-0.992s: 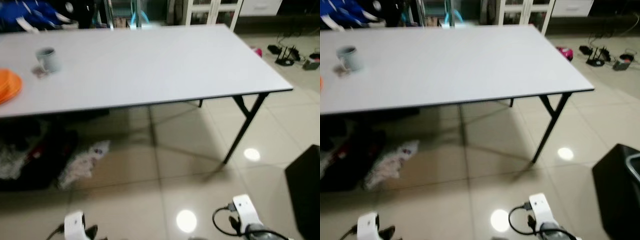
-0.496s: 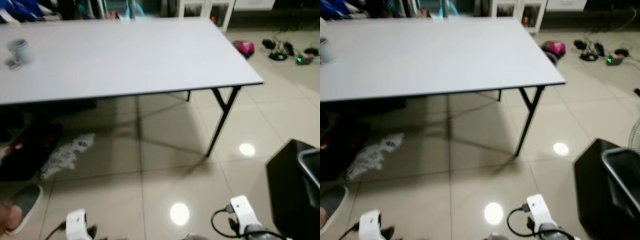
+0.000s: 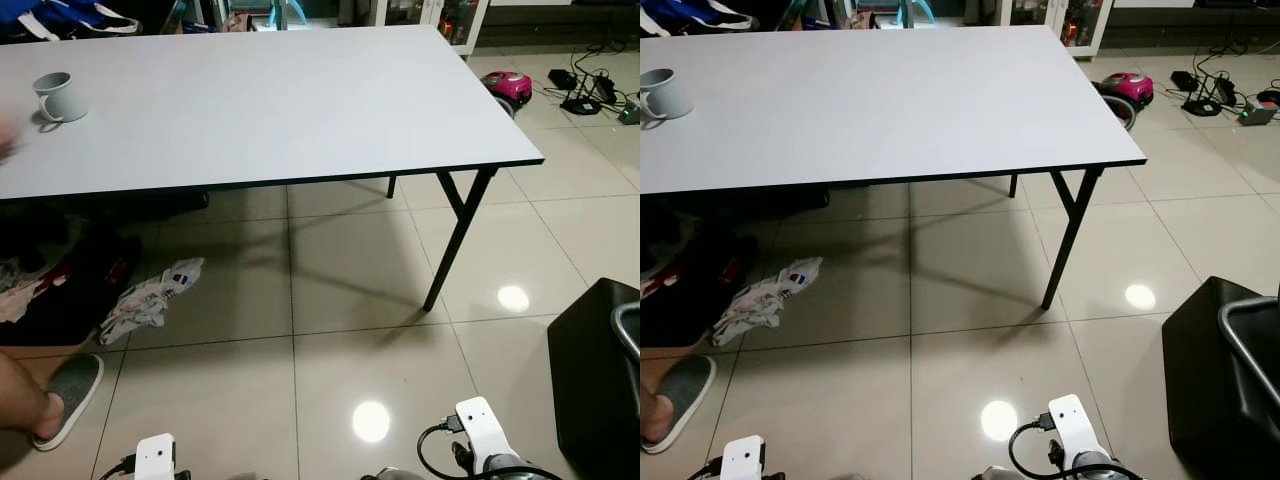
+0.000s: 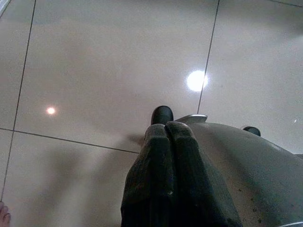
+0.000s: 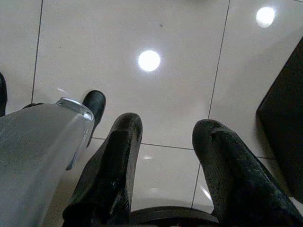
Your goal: Setting the table
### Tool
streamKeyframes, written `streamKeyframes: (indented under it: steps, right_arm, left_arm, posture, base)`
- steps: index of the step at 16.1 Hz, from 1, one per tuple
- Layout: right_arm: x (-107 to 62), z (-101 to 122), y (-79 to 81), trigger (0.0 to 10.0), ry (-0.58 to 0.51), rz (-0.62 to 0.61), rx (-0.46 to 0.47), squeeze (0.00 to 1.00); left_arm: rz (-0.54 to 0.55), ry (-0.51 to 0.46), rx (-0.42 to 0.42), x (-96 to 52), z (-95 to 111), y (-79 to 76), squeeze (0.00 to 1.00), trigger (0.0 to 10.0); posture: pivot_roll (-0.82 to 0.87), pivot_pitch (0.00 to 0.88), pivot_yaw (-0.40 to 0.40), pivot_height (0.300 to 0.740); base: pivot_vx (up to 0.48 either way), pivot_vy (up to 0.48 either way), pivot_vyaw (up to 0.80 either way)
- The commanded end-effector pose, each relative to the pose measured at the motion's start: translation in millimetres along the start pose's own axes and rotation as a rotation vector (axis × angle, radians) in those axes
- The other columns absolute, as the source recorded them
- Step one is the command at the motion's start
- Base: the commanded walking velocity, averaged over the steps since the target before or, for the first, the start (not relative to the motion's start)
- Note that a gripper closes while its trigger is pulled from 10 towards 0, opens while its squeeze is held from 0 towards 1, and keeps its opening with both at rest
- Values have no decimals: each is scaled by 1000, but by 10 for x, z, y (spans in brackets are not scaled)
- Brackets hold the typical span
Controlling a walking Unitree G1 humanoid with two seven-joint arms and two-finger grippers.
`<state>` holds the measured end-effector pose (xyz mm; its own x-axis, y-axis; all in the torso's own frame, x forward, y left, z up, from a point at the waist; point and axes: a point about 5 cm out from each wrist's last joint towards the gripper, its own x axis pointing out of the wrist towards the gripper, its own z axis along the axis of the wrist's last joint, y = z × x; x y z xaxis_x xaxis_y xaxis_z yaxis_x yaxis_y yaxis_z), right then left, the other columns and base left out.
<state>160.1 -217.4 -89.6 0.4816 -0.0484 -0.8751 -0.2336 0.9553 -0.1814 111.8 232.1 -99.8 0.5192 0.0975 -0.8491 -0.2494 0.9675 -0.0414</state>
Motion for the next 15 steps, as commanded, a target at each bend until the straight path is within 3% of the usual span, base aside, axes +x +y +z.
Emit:
streamKeyframes:
  steps: [1, 12, 15]
  right_arm:
    - [3, 8, -1, 10000, 6, -1, -17, 0]
    - [-4, 11, -86, 10000, 25, -9, -56, 0]
    - [-13, -23, -110, 10000, 27, -31, -84, 0]
  left_arm:
    - [16, 7, 12, -2, -7, 17, 0, 10000]
    - [-2, 15, 64, 22, 38, -32, 0, 10000]
    - [-9, 12, 91, 25, 52, -40, 0, 10000]
  posture:
    - [-106, 73, 19, 740]
    - [-120, 40, 16, 740]
    - [-122, 35, 15, 740]
  base:
    - [0, 0, 0]
    - [0, 0, 0]
    - [311, 0, -533]
